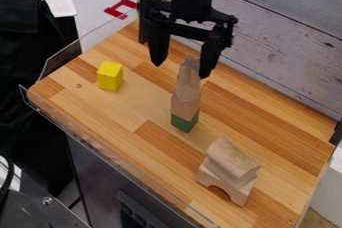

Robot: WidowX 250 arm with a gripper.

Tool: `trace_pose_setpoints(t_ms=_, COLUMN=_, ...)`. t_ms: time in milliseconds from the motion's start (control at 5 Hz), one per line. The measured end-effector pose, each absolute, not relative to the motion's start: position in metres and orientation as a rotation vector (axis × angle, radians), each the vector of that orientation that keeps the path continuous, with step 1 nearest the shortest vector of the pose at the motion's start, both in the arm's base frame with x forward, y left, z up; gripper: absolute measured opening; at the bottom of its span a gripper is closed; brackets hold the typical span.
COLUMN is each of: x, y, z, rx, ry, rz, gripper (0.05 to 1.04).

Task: Pick up the plus and put down on the upper of yellow cube

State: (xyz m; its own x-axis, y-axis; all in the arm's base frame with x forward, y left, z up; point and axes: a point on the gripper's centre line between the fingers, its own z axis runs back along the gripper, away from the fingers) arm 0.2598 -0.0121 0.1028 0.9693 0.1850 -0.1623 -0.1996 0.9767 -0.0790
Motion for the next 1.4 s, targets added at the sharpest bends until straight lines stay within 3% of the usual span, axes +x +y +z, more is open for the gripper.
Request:
trace_pose_setpoints(t_ms=200, x=0.259, y=-0.019, z=0.108, rx=-0.100, ry=0.139, rz=0.185, gripper=1.001)
trace_pose_setpoints(t_ms=600, x=0.243, y=-0.017, z=0.094, rx=-0.069, ry=0.190, rz=0.189, gripper=1.001)
trace_pose_setpoints(t_ms=1200, x=0.265, y=-0.013, z=0.079, rx=-0.072, ry=0.159, rz=0.224, gripper=0.971)
trace_pose_setpoints(t_ms=1400, x=0.267, y=-0.011, z=0.080, rx=-0.079, ry=0.151, rz=0.237, gripper=0.668)
